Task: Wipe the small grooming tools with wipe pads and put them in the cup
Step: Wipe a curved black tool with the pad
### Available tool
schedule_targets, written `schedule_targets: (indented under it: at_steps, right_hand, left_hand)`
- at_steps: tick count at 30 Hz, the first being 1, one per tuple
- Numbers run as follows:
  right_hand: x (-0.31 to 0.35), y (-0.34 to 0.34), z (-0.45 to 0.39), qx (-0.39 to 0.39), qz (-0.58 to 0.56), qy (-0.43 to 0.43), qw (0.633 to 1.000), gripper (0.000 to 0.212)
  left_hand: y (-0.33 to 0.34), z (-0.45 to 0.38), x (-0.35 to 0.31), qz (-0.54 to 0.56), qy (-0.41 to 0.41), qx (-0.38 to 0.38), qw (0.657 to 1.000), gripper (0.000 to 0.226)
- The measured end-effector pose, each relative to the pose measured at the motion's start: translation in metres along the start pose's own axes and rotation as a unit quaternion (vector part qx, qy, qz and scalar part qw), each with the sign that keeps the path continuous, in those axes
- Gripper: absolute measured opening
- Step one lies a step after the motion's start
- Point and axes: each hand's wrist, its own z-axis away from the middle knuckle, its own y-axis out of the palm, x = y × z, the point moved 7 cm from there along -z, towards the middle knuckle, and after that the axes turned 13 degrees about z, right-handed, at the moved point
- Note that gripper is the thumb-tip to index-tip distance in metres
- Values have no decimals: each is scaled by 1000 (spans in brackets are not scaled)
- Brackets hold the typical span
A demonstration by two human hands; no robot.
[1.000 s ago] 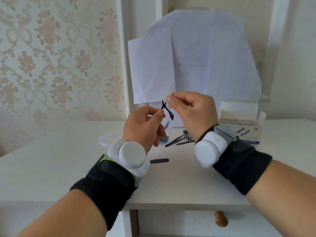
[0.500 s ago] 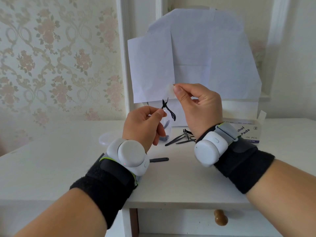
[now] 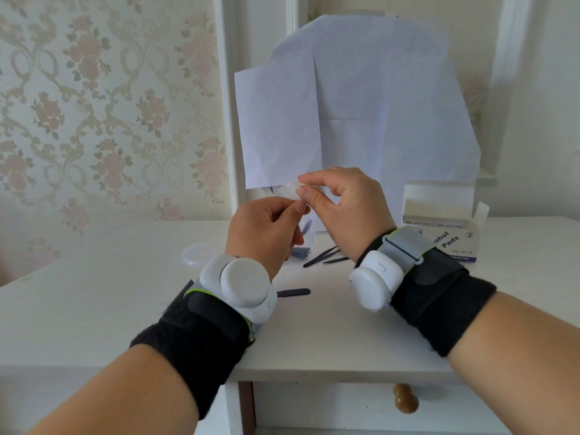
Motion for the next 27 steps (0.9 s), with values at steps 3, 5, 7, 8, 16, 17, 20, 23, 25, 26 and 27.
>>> schedule_targets:
  at_steps: [3, 5, 7, 8, 16, 17, 20, 23, 25, 26, 27]
  right_hand:
    - [-2, 2, -2, 18, 16, 9, 1000, 15]
    - [-4, 3, -2, 36, 10, 16, 999, 11]
    - [-5, 3, -2, 47, -15, 26, 998, 11]
    - [-6, 3, -1, 48, -30, 32, 998, 12]
    - [-4, 7, 0, 83, -72, 47, 993, 15]
    - [-4, 7, 1, 82, -74, 49, 993, 15]
    - [-6, 5, 1, 72, -76, 64, 992, 15]
    - [-8, 4, 1, 66, -78, 77, 992, 14]
    - [-10, 4, 1, 63, -77, 81, 992, 10]
    - [-12, 4, 1, 62, -81, 85, 991, 8]
    - [-14, 4, 1, 60, -88, 90, 990, 7]
  left_hand:
    - [0, 0, -1, -13, 4, 1, 1000, 24]
    - [1, 1, -1, -16, 4, 2, 1000, 23]
    - [1, 1, 0, -11, -2, 4, 1000, 21]
    - [2, 2, 0, -8, -6, 5, 1000, 20]
    - [1, 1, 0, -7, -6, 0, 1000, 19]
    - [1, 2, 0, -7, -7, 0, 1000, 18]
    - [2, 1, 1, -7, -9, 4, 1000, 17]
    - [2, 1, 2, -7, -10, 5, 1000, 17]
    - [2, 1, 3, -5, -11, 7, 1000, 16]
    - [2, 1, 3, -3, -13, 10, 1000, 16]
    - [2, 1, 4, 0, -17, 11, 1000, 15]
